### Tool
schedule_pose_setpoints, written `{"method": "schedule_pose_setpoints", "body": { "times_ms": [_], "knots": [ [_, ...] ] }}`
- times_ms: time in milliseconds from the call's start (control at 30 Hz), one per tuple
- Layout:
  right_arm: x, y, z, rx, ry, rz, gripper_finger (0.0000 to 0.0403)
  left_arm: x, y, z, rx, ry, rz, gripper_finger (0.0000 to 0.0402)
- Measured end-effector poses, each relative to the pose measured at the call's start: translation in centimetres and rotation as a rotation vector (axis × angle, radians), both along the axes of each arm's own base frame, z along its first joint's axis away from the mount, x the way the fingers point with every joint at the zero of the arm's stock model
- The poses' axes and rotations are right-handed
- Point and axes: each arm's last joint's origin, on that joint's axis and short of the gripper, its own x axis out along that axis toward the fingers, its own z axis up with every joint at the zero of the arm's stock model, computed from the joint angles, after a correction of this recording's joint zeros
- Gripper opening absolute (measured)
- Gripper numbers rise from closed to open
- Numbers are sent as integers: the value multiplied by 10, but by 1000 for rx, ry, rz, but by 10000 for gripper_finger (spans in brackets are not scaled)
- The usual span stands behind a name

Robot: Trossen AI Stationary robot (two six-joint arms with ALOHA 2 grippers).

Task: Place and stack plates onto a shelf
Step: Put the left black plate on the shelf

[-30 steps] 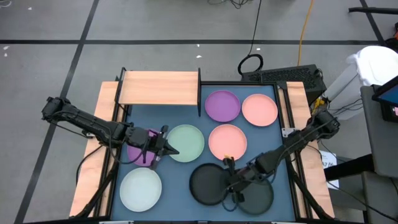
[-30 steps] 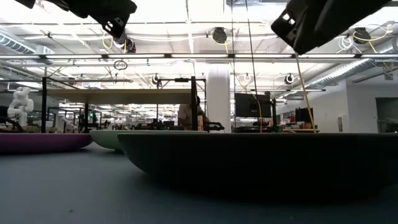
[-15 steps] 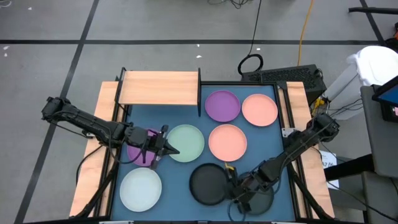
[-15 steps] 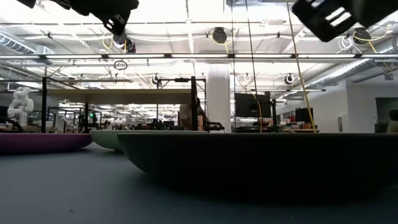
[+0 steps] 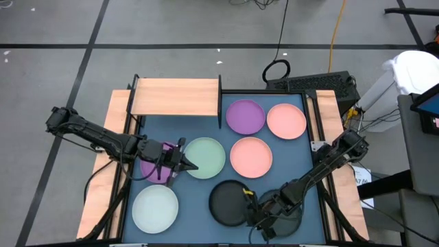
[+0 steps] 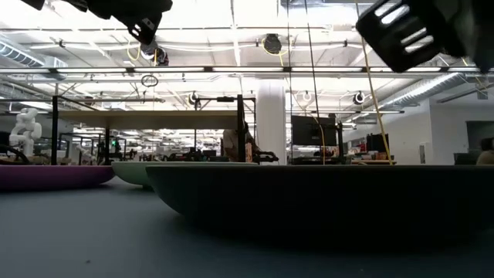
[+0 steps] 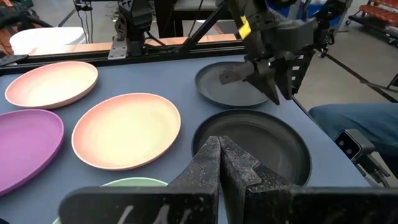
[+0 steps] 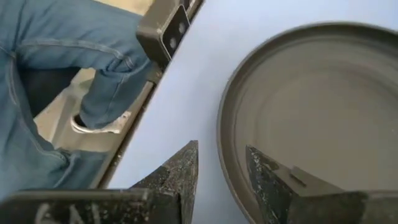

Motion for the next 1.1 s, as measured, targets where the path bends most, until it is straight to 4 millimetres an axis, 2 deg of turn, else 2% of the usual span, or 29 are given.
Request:
{"method": "schedule_pose_setpoints", "body": {
  "times_ms": [467,767,967,1100],
  "knots": [
    [5,2,-20,-90,0,82,154,0,0,-1,-15,10,5,1],
    [10,-5,-26,-114,10,86,119,0,0,-1,-31,15,10,1],
    [8,-6,-30,-52,48,113,85,0,0,-1,-50,20,17,1],
    [7,-7,-32,-53,49,107,76,-1,-1,-1,-52,21,12,1]
  ]
}}
